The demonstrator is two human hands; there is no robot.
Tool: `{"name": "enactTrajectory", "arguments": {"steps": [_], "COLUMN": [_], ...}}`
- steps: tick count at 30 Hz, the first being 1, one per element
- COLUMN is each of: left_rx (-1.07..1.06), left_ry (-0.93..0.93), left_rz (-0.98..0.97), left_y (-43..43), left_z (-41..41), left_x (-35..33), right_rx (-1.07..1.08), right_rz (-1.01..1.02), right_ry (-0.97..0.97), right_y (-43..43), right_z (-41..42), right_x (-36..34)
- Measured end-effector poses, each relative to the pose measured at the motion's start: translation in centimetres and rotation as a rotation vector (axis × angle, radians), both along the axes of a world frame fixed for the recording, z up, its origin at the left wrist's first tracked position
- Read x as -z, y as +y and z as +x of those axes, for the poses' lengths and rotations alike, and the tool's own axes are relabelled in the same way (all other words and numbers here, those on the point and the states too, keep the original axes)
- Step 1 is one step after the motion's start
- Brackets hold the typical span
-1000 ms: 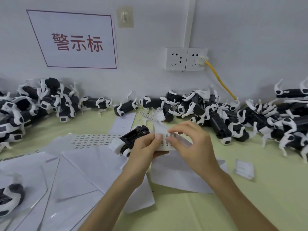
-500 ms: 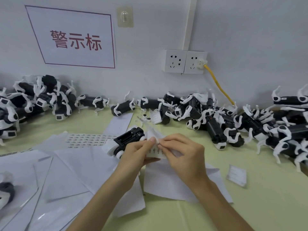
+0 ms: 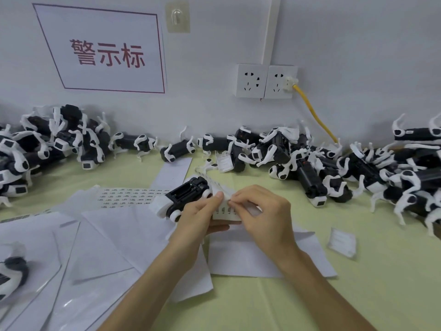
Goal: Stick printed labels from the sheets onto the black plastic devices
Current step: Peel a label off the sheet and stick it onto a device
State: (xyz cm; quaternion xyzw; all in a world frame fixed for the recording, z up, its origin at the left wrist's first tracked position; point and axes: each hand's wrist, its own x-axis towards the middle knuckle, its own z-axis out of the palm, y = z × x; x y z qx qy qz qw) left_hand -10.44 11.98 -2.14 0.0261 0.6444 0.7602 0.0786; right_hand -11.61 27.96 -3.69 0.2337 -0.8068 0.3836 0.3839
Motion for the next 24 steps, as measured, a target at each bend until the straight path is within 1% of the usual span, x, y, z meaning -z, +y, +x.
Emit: {"name": "enactTrajectory", "arguments": {"steps": [5, 9, 12, 16, 19, 21, 24], "left_rx": [0.013, 0.011, 0.022, 0.017, 0.004, 0.006, 0.01], "left_ry": [-0.013, 0.008, 0.045, 0.059, 0.052, 0.038, 0.037], "left_rz": [0.01, -0.015, -0.043, -0.055, -0.057, -0.052, -0.06], "left_y": [-0.16, -0.13, -0.03, 0.09, 0.0, -0.12, -0.19], "left_z": [0.4, 0.47, 0.51, 0.47, 0.43, 0.4, 0.38], "left_x": [-0.19, -0.26, -0.2, -0.2, -0.18, -0.17, -0.14], "right_rx": [-0.037, -0.055, -0.072, -0.017, -0.006, -0.009, -0.043], "right_rz": [0.037, -0.018, 0.003, 0.035, 0.053, 0.07, 0.065], "right_ry": [-0.074, -0.156, -0.101, 0.012, 0.048, 0.037, -0.03], "right_y": [0.18, 0.36, 0.28, 0.16, 0.1, 0.1, 0.11], "right_z": [-0.2, -0.24, -0.18, -0.12, -0.14, -0.18, -0.12], "right_x": [-0.22, -0.33, -0.45, -0.58, -0.52, -0.52, -0.54]}}
